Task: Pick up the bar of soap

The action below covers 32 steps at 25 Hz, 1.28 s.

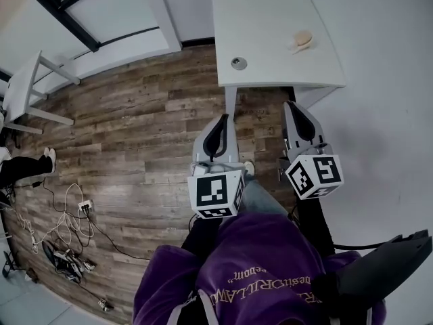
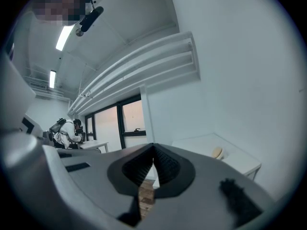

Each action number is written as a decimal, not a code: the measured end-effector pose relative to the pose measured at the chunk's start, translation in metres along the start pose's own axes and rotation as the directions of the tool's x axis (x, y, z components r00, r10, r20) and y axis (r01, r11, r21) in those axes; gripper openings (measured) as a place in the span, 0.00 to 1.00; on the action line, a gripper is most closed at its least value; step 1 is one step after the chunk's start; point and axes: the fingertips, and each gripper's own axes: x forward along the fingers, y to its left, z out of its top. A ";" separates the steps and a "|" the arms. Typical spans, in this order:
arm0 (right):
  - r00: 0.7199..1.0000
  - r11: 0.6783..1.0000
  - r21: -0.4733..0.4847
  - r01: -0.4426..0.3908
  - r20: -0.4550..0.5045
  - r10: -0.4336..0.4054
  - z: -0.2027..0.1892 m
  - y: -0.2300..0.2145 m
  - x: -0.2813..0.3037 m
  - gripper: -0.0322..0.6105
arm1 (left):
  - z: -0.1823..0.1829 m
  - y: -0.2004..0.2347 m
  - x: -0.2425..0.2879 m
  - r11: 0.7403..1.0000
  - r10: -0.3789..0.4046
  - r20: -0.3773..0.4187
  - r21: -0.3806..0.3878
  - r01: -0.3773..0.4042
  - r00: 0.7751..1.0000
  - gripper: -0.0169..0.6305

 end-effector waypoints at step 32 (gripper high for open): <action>0.991 0.991 0.022 0.134 -0.011 -0.134 0.018 -0.180 0.129 0.06 | 0.008 -0.040 0.239 0.987 -0.157 -0.042 0.027 0.159 0.987 0.04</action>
